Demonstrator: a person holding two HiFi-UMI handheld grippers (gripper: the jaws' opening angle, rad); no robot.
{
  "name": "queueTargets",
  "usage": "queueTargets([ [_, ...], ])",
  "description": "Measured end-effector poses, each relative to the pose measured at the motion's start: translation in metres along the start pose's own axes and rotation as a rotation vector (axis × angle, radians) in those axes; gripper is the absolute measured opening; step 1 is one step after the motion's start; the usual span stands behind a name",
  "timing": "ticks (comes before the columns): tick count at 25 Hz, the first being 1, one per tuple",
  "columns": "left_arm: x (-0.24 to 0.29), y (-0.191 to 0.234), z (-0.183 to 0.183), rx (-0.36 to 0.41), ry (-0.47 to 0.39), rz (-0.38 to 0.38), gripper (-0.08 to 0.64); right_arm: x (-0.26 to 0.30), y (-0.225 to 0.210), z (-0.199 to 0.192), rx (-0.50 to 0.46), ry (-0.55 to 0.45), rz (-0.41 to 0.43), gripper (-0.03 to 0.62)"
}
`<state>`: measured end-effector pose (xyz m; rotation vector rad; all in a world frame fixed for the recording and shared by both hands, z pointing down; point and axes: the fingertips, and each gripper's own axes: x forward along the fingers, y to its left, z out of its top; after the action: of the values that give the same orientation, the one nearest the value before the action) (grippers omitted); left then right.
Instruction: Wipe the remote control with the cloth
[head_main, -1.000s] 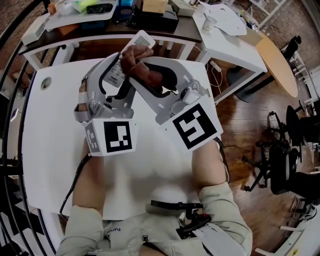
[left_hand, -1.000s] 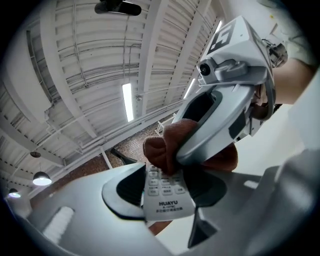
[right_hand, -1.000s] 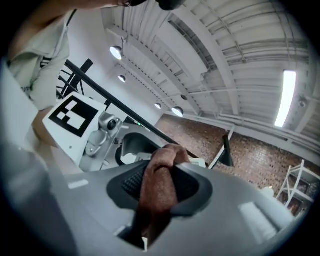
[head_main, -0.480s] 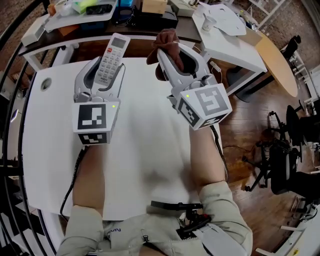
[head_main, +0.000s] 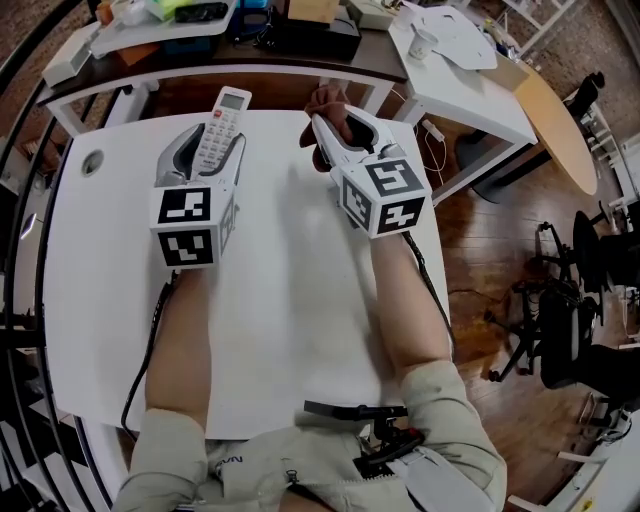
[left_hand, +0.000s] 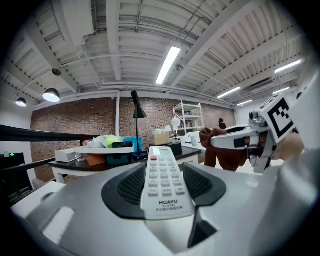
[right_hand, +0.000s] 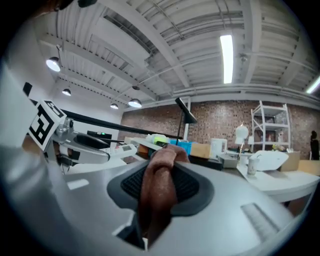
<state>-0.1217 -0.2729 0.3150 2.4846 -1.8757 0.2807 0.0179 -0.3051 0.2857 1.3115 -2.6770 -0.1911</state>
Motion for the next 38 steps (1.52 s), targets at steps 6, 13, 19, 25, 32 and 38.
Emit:
queueTargets([
  [6,0.008,0.007,-0.024,0.01,0.088,0.018,0.245,0.012,0.004,-0.036,0.018,0.131,0.014,0.112],
  [13,0.012,0.003,-0.044,0.002,0.188,0.001,0.245,0.016,0.004,-0.066,0.062,0.251,0.038,0.114],
  [19,0.016,-0.001,-0.059,-0.028,0.254,-0.028,0.247,0.018,0.008,-0.081,0.103,0.321,0.076,0.121],
  [25,0.018,0.003,-0.071,-0.103,0.294,-0.046,0.244,0.02,0.011,-0.087,0.116,0.33,0.09,0.137],
  [32,0.019,0.003,-0.075,-0.114,0.323,-0.055,0.252,0.021,0.015,-0.088,0.121,0.333,0.11,0.207],
  [38,0.013,0.005,-0.046,-0.047,0.244,-0.019,0.345,0.013,0.01,-0.066,0.12,0.29,0.109,0.253],
])
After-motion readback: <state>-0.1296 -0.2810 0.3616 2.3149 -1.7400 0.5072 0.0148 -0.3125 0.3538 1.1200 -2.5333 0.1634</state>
